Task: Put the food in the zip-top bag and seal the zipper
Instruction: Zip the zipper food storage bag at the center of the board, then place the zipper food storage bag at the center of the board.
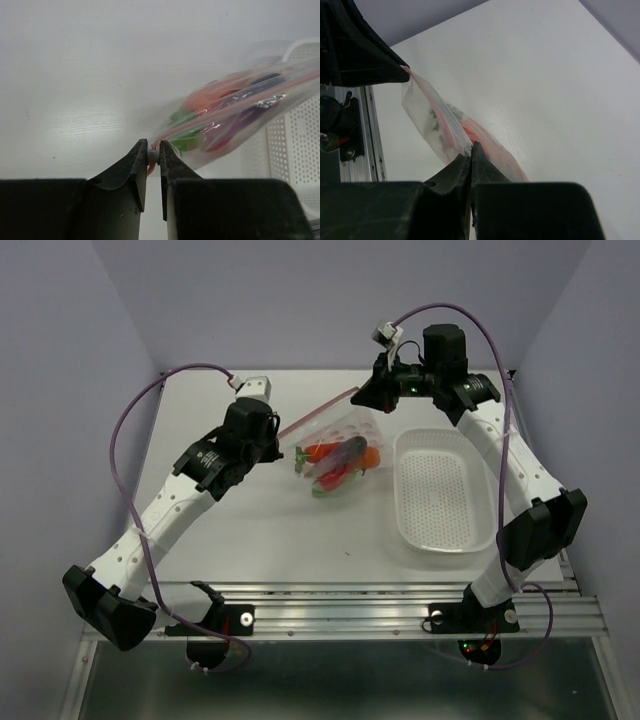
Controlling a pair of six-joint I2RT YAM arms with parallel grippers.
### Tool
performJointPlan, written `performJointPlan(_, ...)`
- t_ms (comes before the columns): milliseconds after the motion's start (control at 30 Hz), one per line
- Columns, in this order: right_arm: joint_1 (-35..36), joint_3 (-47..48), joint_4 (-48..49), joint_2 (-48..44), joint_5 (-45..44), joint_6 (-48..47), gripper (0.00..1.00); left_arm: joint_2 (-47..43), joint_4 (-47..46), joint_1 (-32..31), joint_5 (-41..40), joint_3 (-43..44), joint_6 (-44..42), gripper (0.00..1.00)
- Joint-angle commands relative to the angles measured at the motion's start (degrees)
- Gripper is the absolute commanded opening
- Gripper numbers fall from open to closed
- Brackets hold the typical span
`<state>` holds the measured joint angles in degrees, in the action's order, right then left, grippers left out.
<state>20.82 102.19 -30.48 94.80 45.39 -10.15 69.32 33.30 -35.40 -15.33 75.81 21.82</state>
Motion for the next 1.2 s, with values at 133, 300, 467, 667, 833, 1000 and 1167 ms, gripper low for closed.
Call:
performJointPlan(133, -5.5, 4.7, 9.6, 1.4, -7.8, 1.2, 0.01, -0.5, 12.0, 6.5, -7.8, -4.4, -1.4, 0.13)
performJointPlan(300, -6.1, 5.5, 11.2, 2.6, -8.3, 1.5, 0.01, 1.0, 11.4, 8.7, -8.0, -5.2, -2.0, 0.13)
performJointPlan(467, -6.1, 5.8, 14.8, 4.2, -5.2, 1.4, 0.01, 3.6, 5.6, 12.6, -4.9, -1.0, -2.9, 0.08)
performJointPlan(667, -6.1, 9.8, 31.2, 10.2, -2.1, 2.4, 0.01, 21.2, 3.1, 18.8, -2.5, 26.1, -4.4, 0.0)
performJointPlan(833, -6.1, 18.2, 33.8, 16.5, -2.4, 1.2, 0.01, 38.1, 7.9, 21.1, -0.8, 55.5, -6.1, 0.0)
performJointPlan(1000, -6.1, 18.8, 34.7, 18.3, 1.1, -3.3, 0.01, 41.6, 3.4, 21.6, 0.8, 56.2, -8.2, 0.0)
performJointPlan(1167, -2.5, 0.9, 34.6, 13.1, 3.2, -12.8, 0.01, 32.4, -8.0, 21.7, 1.7, 33.5, -7.6, 0.05)
